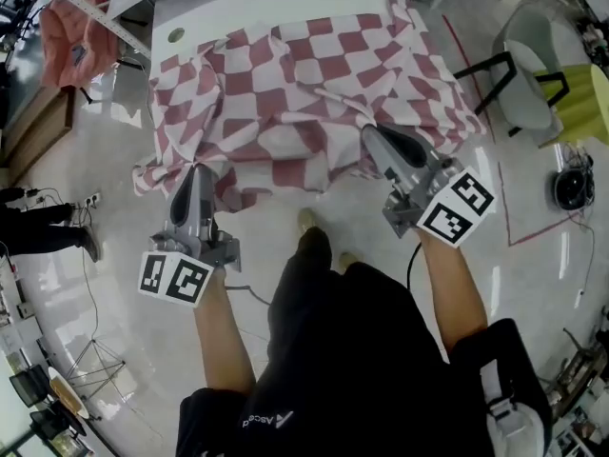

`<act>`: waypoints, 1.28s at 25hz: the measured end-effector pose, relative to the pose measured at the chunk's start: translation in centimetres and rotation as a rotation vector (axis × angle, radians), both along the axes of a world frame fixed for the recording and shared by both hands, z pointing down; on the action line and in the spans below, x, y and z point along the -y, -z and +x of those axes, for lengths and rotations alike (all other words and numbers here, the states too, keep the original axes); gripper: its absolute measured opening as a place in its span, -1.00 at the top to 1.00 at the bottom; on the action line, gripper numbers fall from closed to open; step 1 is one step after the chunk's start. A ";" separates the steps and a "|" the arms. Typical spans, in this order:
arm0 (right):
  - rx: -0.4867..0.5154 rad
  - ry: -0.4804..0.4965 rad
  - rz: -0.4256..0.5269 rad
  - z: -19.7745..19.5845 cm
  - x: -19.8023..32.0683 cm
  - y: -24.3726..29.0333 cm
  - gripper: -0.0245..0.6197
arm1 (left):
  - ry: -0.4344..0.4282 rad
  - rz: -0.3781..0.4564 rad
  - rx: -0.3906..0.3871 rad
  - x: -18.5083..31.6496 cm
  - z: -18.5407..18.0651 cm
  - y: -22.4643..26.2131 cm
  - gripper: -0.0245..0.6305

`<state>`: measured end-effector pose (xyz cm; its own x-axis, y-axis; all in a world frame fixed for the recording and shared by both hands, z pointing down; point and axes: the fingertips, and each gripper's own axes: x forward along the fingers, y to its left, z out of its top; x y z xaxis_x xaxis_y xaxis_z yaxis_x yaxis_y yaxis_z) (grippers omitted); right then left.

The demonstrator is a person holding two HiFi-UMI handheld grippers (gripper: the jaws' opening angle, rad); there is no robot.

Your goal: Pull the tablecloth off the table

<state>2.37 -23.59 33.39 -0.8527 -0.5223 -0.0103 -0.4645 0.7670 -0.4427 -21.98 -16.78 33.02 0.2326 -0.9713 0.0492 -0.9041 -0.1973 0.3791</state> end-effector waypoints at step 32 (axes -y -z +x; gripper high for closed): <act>0.211 -0.061 0.165 3.7 -38.9 12.4 0.91 | -0.071 0.344 0.013 -38.7 1.4 13.5 0.89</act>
